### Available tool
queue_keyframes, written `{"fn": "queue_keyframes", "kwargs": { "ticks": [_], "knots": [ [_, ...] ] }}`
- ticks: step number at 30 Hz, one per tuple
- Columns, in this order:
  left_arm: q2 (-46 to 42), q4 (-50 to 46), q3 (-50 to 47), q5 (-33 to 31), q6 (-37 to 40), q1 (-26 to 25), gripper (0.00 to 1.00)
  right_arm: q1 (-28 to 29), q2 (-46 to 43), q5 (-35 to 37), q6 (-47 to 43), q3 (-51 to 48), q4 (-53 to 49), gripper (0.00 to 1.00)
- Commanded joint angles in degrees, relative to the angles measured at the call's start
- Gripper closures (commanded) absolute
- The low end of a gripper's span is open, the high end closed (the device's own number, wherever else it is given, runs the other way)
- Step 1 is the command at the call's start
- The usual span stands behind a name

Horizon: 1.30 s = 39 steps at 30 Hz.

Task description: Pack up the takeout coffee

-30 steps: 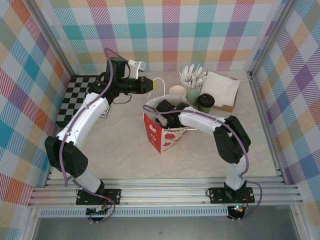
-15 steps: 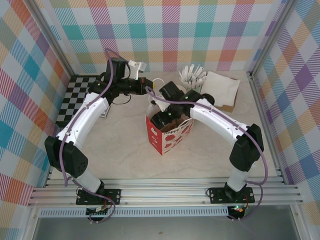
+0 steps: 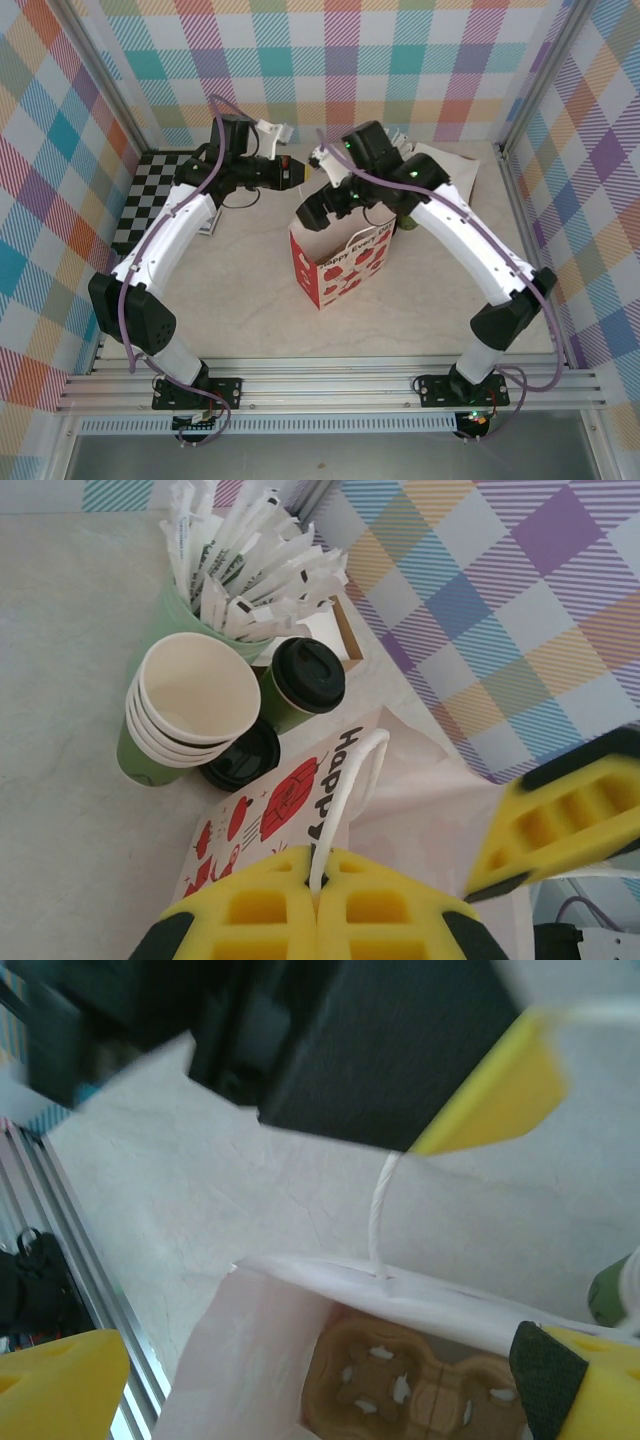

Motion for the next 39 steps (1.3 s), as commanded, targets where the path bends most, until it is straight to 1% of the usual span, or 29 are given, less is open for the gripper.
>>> {"fn": "queue_keyframes", "kwargs": {
  "ticks": [1, 3, 5, 7, 10, 13, 16, 18, 20, 23, 26, 29, 32, 34, 39],
  "knots": [
    [-0.5, -1.8, 1.6, 2.7, 3.6, 0.3, 1.00, -2.2, -2.0, -2.9, -5.0, 3.2, 0.8, 0.00],
    [-0.5, -2.8, 2.6, 4.1, 5.2, 0.3, 1.00, -4.3, -2.1, -3.5, -8.4, 3.0, 0.3, 0.00],
    [-0.6, -3.6, 2.7, 5.5, 6.8, 0.3, 1.00, -7.3, -1.5, -7.7, -13.0, 2.7, -1.2, 0.00],
    [-0.7, -4.1, 2.6, 5.7, 7.5, 0.2, 1.00, -9.6, -0.3, -10.0, -17.4, 2.6, -2.4, 0.00],
    [-0.2, -5.7, 3.5, 6.2, 8.9, 0.2, 1.00, -13.4, 1.5, -11.9, -20.5, 2.5, -1.4, 0.00],
    [0.1, -6.7, 4.4, 6.8, 9.7, 0.2, 1.00, -16.3, 4.5, -14.9, -22.8, 5.1, -2.7, 0.00],
    [0.3, -7.2, 4.8, 7.3, 10.5, 0.3, 1.00, -16.9, 9.1, -16.1, -28.0, 10.1, -8.7, 0.02],
    [0.5, -7.7, 5.1, 7.7, 11.2, 0.2, 1.00, -16.9, 11.9, -18.5, -32.2, 13.0, -12.8, 0.04],
    [0.6, -8.4, 5.5, 7.6, 11.9, 0.2, 1.00, -16.8, 13.4, -22.0, -37.8, 13.4, -15.0, 0.07],
    [1.0, -9.1, 6.1, 7.4, 12.7, 0.3, 1.00, -16.8, 13.6, -25.0, -44.6, 11.7, -14.9, 0.11],
    [1.4, -10.0, 6.8, 7.9, 13.3, 0.2, 1.00, -16.8, 15.5, -23.9, -47.6, 13.2, -15.7, 0.12],
    [1.6, -10.4, 7.3, 8.1, 13.6, 0.3, 1.00, -16.5, 19.4, -22.6, -50.5, 18.1, -20.4, 0.13],
    [1.7, -10.1, 7.4, 8.4, 13.8, 0.2, 1.00, -15.6, 21.5, -22.0, -52.8, 19.5, -21.9, 0.14],
    [2.0, -10.0, 7.7, 8.7, 13.9, 0.3, 1.00, -14.7, 22.3, -20.2, -53.9, 19.4, -21.4, 0.15],
    [2.2, -11.0, 8.2, 11.2, 16.1, 0.3, 1.00, -13.9, 24.2, -14.1, -53.3, 19.7, -17.1, 0.17]
  ]
}}
